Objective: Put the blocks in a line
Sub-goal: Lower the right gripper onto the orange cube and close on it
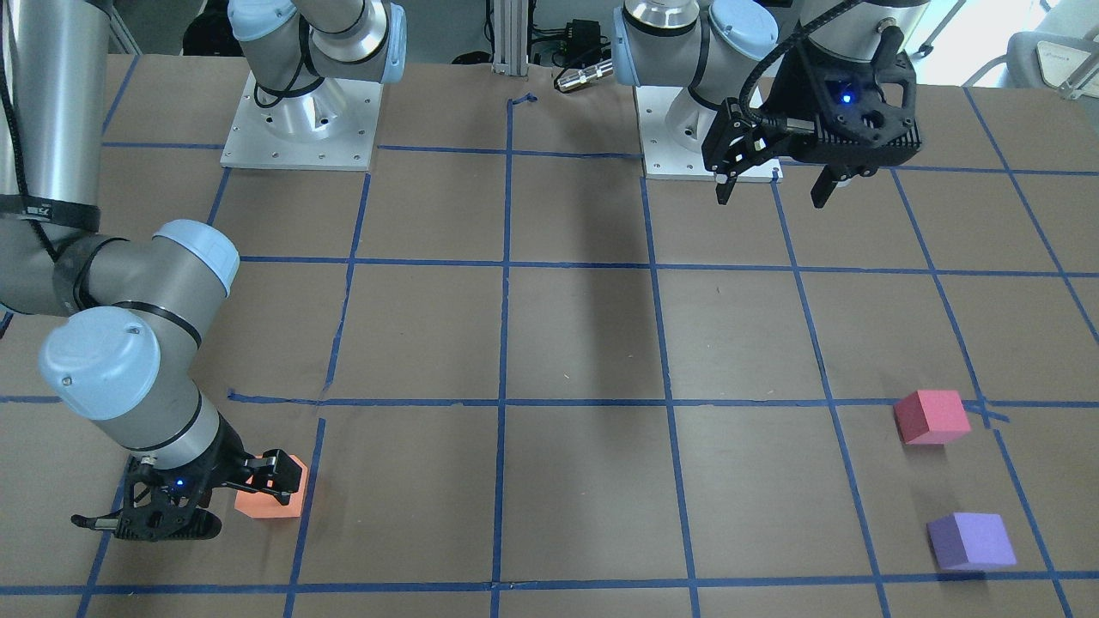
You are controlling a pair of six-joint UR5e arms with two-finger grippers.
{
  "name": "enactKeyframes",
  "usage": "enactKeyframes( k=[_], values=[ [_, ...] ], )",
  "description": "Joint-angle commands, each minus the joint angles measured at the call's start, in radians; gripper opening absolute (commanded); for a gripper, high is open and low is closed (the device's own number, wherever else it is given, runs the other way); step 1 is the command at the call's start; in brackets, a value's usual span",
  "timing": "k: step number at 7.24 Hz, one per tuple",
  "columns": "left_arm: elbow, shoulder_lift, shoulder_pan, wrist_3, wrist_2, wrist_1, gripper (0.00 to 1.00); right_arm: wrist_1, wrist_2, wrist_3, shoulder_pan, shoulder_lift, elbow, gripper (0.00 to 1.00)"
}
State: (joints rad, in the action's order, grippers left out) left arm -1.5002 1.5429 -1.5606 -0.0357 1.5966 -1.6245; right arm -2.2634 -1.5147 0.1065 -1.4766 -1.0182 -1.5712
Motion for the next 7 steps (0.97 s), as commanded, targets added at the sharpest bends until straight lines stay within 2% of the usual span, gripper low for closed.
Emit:
enactKeyframes(
  k=[1, 3, 4, 5, 6, 7],
  values=[
    [0.000, -0.003, 0.001, 0.004, -0.001, 0.000, 1.00, 0.018, 0.024, 0.001, -0.001, 0.025, -0.004, 1.00],
    [0.000, -0.004, 0.002, 0.002, -0.001, 0.000, 1.00, 0.021, 0.010, 0.013, -0.001, 0.056, -0.004, 1.00],
    [0.000, -0.004, 0.002, 0.002, -0.001, 0.000, 1.00, 0.015, 0.014, 0.015, -0.001, 0.058, -0.003, 0.76],
    [0.000, -0.004, 0.004, 0.002, -0.001, 0.000, 1.00, 0.013, 0.021, 0.010, -0.001, 0.058, -0.003, 0.26],
    [0.000, -0.004, 0.005, -0.001, -0.001, 0.000, 1.00, 0.015, 0.012, 0.003, -0.001, 0.055, -0.001, 0.00],
    [0.000, -0.004, 0.004, -0.001, -0.001, 0.000, 1.00, 0.016, 0.013, -0.002, -0.002, 0.047, 0.000, 0.00]
  ],
)
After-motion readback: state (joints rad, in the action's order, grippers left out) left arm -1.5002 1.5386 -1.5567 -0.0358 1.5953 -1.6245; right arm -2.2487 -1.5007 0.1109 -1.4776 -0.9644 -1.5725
